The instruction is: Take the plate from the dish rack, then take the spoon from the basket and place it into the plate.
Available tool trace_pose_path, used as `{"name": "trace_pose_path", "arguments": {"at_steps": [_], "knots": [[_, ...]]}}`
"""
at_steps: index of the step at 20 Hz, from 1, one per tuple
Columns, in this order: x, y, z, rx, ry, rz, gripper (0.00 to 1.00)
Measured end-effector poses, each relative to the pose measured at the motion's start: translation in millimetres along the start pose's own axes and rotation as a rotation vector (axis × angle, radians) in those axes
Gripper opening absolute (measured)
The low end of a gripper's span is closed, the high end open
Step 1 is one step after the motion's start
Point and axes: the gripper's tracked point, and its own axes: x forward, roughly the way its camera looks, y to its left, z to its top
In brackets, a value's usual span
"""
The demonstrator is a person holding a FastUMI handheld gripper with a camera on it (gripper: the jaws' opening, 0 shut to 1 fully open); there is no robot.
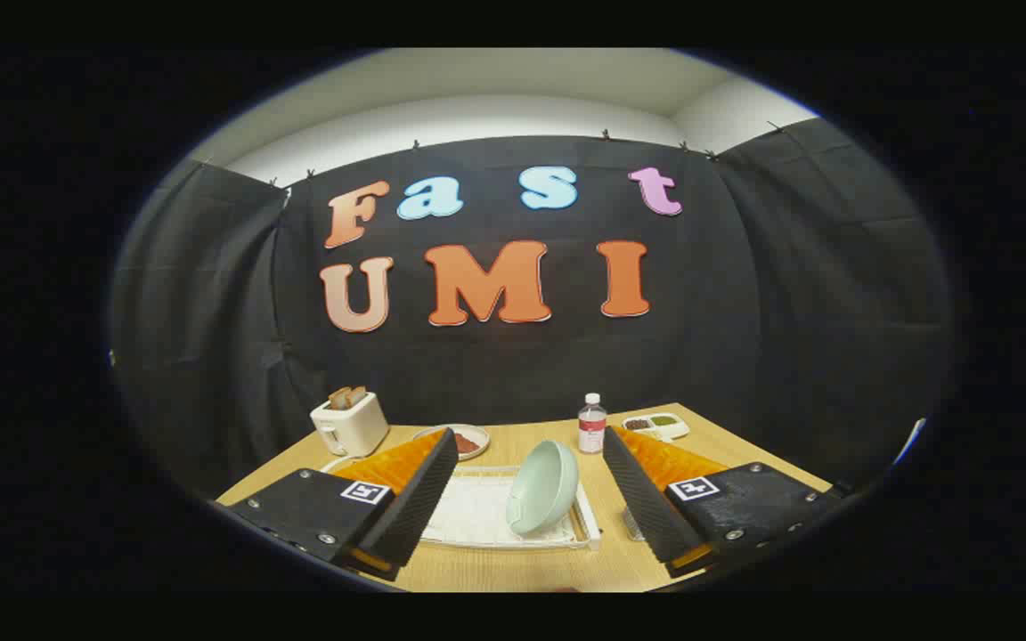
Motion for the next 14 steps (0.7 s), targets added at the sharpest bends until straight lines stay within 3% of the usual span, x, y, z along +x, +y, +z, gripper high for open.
{"name": "trace_pose_path", "arguments": {"at_steps": [14], "knots": [[8, -22, -15, 0.024, 0.054, -0.025, 0.98]]}}
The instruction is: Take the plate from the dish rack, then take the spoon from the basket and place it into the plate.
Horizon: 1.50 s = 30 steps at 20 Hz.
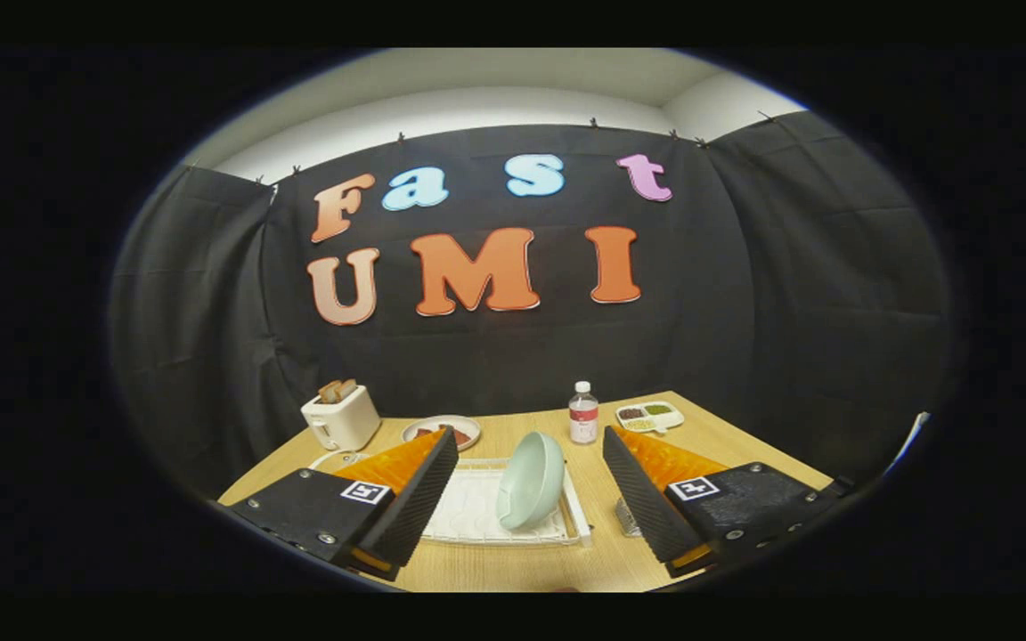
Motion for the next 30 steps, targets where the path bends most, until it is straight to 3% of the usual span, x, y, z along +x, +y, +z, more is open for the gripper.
{"name": "trace_pose_path", "arguments": {"at_steps": [13, 26, 30], "knots": [[21, -3, -10, -0.002, 0.066, -0.013, 0.98], [88, 17, -60, -0.191, 0.254, -0.037, 0.98], [103, 25, -89, -0.234, 0.353, -0.037, 0.88]]}}
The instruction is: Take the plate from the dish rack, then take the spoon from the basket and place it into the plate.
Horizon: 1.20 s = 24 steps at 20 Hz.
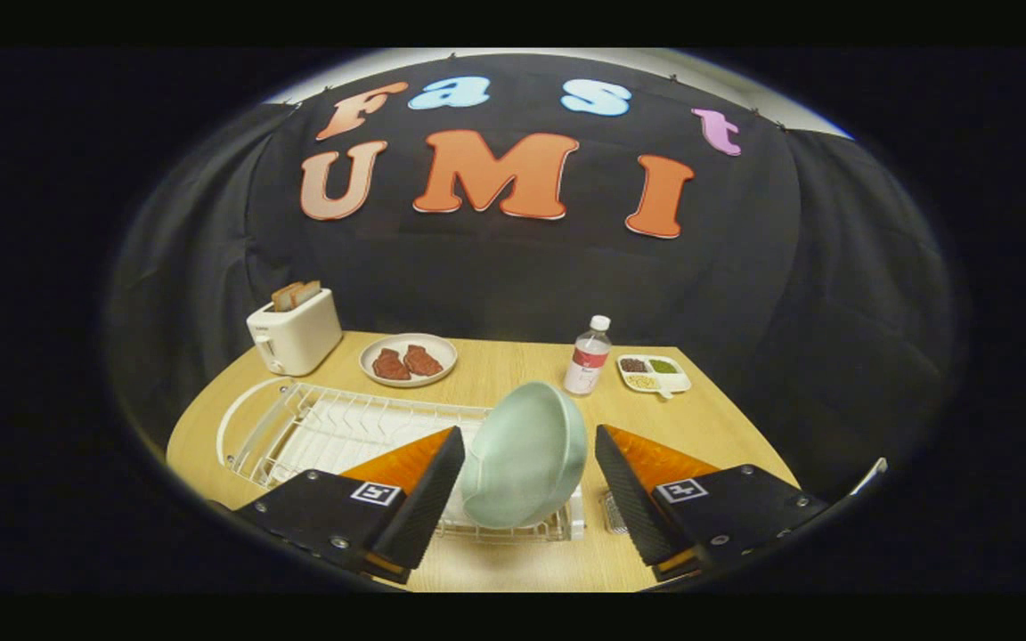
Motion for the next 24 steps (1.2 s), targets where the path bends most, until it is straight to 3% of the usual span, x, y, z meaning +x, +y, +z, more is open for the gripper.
{"name": "trace_pose_path", "arguments": {"at_steps": [7, 10, 12, 15, 19, 22, 24], "knots": [[29, -7, -1, -0.108, 0.052, -0.063, 0.69], [35, -10, -1, -0.099, 0.066, -0.063, 0.6], [38, -14, -7, -0.096, 0.089, -0.069, 0.52], [42, -25, -12, -0.111, 0.121, -0.106, 0.3], [47, -44, -15, -0.077, 0.153, -0.185, 0.14], [50, -49, -11, -0.074, 0.147, -0.217, 0.05], [52, -51, -8, -0.115, 0.145, -0.245, 0.05]]}}
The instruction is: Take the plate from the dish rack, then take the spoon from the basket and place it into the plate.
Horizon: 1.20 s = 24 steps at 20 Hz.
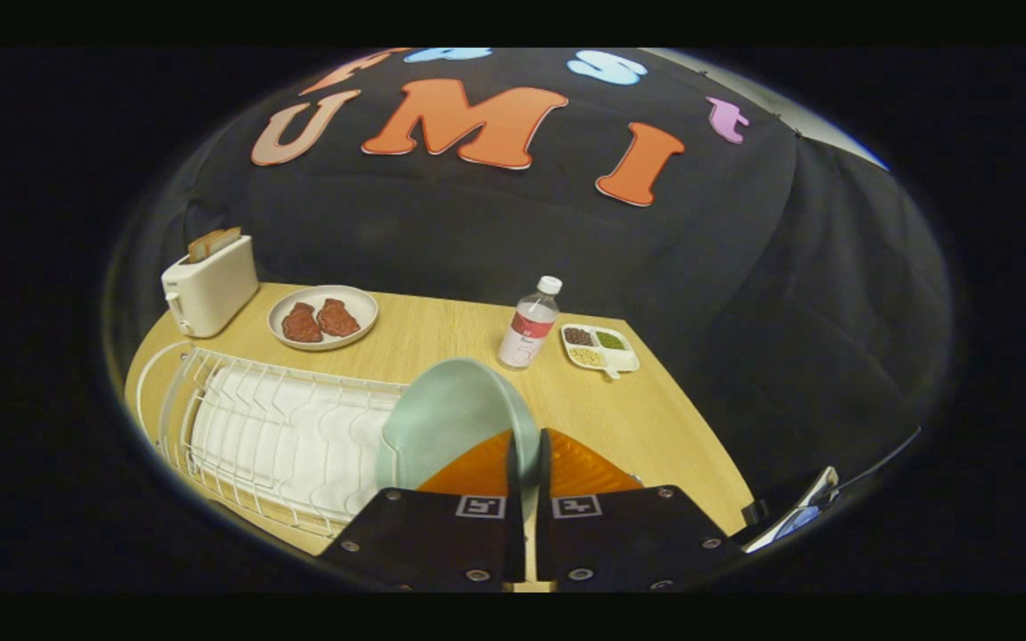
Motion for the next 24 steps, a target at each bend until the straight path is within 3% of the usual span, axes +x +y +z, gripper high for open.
{"name": "trace_pose_path", "arguments": {"at_steps": [3, 14, 17, 24], "knots": [[-2, 0, 11, -0.024, -0.018, -0.029, 0.01], [-12, 5, 29, -0.129, -0.062, -0.097, 0.0], [-19, -2, 47, -0.183, -0.118, -0.157, 0.0], [-51, -18, 64, -0.09, -0.131, -0.15, 0.01]]}}
